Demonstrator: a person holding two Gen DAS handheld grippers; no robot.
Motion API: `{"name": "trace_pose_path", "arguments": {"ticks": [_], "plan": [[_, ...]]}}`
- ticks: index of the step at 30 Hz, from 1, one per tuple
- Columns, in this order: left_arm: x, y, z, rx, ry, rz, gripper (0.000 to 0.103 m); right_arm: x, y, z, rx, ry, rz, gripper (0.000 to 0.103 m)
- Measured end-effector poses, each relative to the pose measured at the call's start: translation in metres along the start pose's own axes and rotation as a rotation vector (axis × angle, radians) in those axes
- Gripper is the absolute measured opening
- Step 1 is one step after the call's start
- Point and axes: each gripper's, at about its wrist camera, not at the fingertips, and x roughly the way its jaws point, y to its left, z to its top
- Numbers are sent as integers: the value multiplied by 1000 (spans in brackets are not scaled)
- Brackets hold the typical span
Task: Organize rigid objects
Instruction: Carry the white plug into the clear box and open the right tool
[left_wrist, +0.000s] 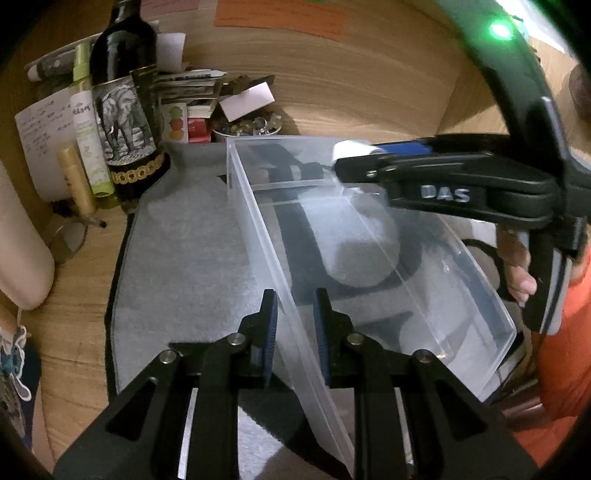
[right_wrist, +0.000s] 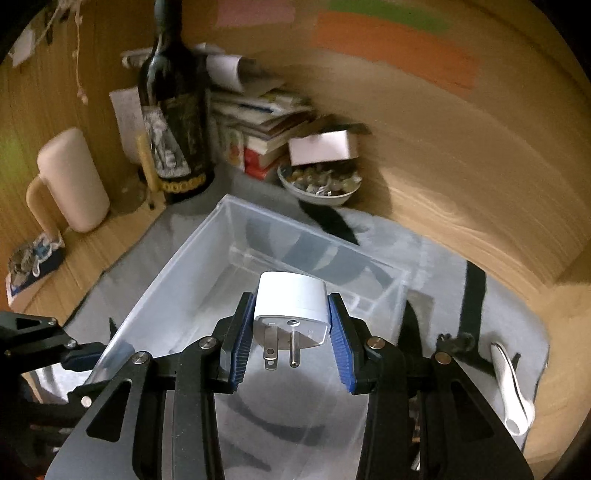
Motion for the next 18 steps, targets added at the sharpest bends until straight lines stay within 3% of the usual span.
{"name": "trace_pose_path", "arguments": {"ticks": [7, 11, 15, 18], "plan": [[1, 0, 2, 8, -2, 6, 20, 15, 8, 8, -10, 55, 53, 36], [3, -1, 2, 8, 0, 16, 20, 12, 9, 11, -9, 34, 42, 56], [3, -2, 3, 10, 6, 24, 20, -5, 3, 9, 5, -21, 21, 65], [4, 0, 4, -3, 17, 16, 20, -16, -8, 5, 38, -61, -5, 80]]}}
